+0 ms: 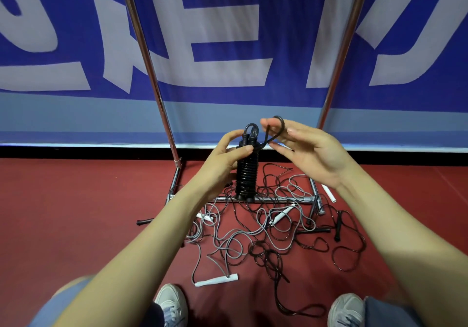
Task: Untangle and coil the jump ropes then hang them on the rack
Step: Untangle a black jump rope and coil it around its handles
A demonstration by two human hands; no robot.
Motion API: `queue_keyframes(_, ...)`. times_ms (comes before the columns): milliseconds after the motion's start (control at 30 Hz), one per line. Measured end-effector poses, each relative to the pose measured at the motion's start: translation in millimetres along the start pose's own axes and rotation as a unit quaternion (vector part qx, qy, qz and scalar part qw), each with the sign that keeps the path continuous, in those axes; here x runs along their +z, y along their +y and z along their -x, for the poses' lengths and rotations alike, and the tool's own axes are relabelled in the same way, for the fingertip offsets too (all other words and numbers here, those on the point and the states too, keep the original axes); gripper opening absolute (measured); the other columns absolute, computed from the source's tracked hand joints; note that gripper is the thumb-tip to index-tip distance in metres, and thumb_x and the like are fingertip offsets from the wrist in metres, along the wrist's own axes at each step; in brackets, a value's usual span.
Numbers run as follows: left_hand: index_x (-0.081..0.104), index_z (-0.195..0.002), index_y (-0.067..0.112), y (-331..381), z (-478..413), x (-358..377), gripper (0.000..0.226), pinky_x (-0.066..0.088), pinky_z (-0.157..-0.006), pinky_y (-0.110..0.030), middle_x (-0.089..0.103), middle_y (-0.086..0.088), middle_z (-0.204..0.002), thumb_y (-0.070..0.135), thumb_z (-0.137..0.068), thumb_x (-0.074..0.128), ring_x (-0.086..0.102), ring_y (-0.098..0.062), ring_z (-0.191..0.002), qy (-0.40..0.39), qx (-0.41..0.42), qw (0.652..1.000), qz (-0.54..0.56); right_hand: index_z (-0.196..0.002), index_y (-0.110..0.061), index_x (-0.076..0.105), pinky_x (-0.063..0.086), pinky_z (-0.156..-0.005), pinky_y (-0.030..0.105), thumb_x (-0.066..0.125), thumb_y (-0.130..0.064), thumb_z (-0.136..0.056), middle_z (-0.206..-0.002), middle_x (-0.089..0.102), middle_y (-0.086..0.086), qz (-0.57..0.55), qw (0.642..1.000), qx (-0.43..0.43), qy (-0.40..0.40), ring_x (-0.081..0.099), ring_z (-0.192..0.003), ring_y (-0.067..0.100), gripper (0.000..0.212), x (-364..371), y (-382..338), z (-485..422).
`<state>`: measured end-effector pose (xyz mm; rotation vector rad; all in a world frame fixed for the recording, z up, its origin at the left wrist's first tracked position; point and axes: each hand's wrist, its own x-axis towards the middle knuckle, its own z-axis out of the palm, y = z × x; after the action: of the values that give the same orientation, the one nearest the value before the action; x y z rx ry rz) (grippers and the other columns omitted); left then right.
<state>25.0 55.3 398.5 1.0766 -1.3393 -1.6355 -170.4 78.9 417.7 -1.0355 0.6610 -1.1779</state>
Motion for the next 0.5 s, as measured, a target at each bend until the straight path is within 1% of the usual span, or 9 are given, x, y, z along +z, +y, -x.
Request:
queue_keyframes(67,0.053,-0.125,0.031,1.2,2.2,-0.8,0.033,0.045,-0.077,-0.035,0.063,-0.01,-0.101,0.018,-0.095,0.058,0.06,-0.024,-0.085,-0.018,0.013,1.0,-0.013,-0.107,-0.012,0.073,0.047,-0.102,0.029,0.05,-0.011,-0.087,-0.122,0.067,0.007,-0.005,1.0,0.0,0.011,0.059,-0.121,0.019,0.03,1.9,0.0,-0.7)
queue_keyframes(133,0.053,-0.125,0.03,1.5,4.9,-0.6,0.033,0.043,-0.077,-0.033,0.064,-0.007,-0.099,0.017,-0.095,0.056,0.058,-0.022,-0.085,-0.021,0.028,0.999,-0.022,-0.106,-0.011,0.069,0.052,-0.094,0.027,0.052,-0.01,-0.088,-0.109,0.072,0.006,0.009,0.998,-0.001,0.055,0.067,-0.108,0.019,0.026,2.6,0.0,-2.5)
queue_keyframes(200,0.056,-0.12,0.034,1.1,7.5,0.0,0.031,0.042,-0.08,-0.034,0.063,-0.008,-0.102,0.016,-0.095,0.056,0.058,-0.024,-0.09,-0.027,0.041,0.998,-0.032,-0.103,-0.011,0.066,0.056,-0.085,0.026,0.055,-0.009,-0.091,-0.095,0.075,0.005,0.06,0.991,-0.004,0.118,0.072,-0.09,0.016,0.017,2.7,-0.8,-4.7)
queue_keyframes(267,0.056,-0.117,0.036,1.6,11.2,1.6,0.03,0.042,-0.086,-0.036,0.062,-0.011,-0.107,0.015,-0.095,0.056,0.058,-0.026,-0.096,-0.037,0.05,0.997,-0.043,-0.1,-0.012,0.062,0.056,-0.083,0.027,0.059,-0.008,-0.091,-0.085,0.075,0.007,0.116,0.981,-0.003,0.158,0.071,-0.077,0.017,0.01,0.8,-0.9,-5.7)
queue_keyframes(300,0.056,-0.117,0.037,2.2,12.9,2.4,0.031,0.042,-0.088,-0.037,0.063,-0.012,-0.109,0.016,-0.095,0.056,0.058,-0.027,-0.098,-0.04,0.053,0.997,-0.044,-0.099,-0.012,0.061,0.056,-0.083,0.028,0.062,-0.007,-0.09,-0.082,0.075,0.008,0.132,0.978,0.0,0.164,0.07,-0.072,0.017,0.01,0.4,-0.5,-6.0)
queue_keyframes(400,0.055,-0.119,0.036,2.9,16.1,2.9,0.03,0.044,-0.094,-0.042,0.064,-0.014,-0.114,0.016,-0.096,0.055,0.06,-0.031,-0.103,-0.048,0.06,0.996,-0.048,-0.096,-0.01,0.067,0.055,-0.086,0.031,0.064,-0.004,-0.088,-0.077,0.073,0.007,0.176,0.972,0.009,0.156,0.067,-0.068,0.016,0.011,3.0,1.2,-5.1)
queue_keyframes(467,0.055,-0.119,0.035,3.3,16.9,3.3,0.03,0.044,-0.099,-0.047,0.064,-0.014,-0.115,0.015,-0.097,0.054,0.06,-0.037,-0.107,-0.047,0.061,0.996,-0.049,-0.093,-0.011,0.07,0.054,-0.085,0.031,0.061,-0.005,-0.09,-0.075,0.072,0.003,0.192,0.969,0.002,0.156,0.065,-0.068,0.013,0.011,4.2,4.4,-4.6)
queue_keyframes(500,0.055,-0.118,0.035,3.7,16.9,3.8,0.029,0.043,-0.101,-0.049,0.064,-0.012,-0.113,0.015,-0.097,0.054,0.06,-0.037,-0.108,-0.046,0.062,0.996,-0.047,-0.094,-0.012,0.07,0.054,-0.085,0.031,0.059,-0.006,-0.092,-0.073,0.071,0.001,0.201,0.966,-0.003,0.16,0.065,-0.069,0.012,0.012,3.9,6.0,-4.7)
